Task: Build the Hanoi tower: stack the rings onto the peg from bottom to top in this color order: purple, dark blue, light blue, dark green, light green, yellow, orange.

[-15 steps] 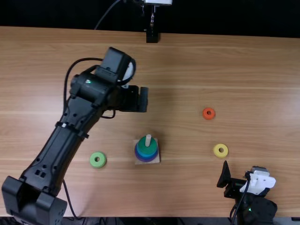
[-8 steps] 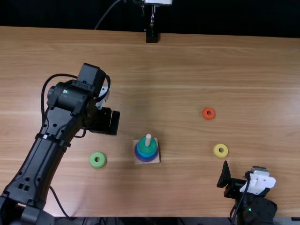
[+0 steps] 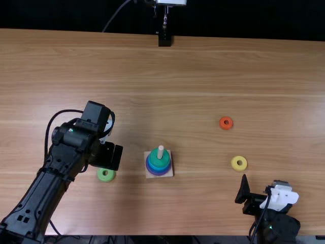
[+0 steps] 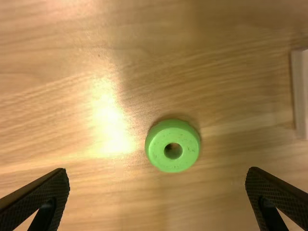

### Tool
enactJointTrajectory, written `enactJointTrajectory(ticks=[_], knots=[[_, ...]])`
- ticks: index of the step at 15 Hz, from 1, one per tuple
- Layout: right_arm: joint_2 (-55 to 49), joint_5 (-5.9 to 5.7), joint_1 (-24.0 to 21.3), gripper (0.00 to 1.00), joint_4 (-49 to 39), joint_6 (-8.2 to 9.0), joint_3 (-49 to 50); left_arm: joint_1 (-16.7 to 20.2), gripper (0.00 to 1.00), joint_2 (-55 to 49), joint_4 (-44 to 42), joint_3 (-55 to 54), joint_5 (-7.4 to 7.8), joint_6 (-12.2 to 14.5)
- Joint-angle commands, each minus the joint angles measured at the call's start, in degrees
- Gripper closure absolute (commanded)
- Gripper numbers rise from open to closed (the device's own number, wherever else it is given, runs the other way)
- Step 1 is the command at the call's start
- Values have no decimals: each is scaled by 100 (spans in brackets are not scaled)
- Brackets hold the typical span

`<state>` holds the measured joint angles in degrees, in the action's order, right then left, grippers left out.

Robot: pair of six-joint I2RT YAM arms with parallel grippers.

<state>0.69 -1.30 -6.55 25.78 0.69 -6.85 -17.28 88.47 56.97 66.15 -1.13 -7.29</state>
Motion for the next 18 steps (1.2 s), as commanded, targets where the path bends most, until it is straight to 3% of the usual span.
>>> enactJointTrajectory(ticks=[1,5,8,18], knots=[[-69,-60,-49,0,339,-6,615,-48,0,-348,-234,-322,-25,86],[-69,-60,-49,0,339,-6,615,-65,0,-673,-877,-1192,-14,64],[-69,-60,-49,0,339,-6,615,-294,0,-717,-1141,-1684,-25,64],[-69,-70,-49,0,339,-6,615,-355,0,329,-1120,-1289,-14,75]])
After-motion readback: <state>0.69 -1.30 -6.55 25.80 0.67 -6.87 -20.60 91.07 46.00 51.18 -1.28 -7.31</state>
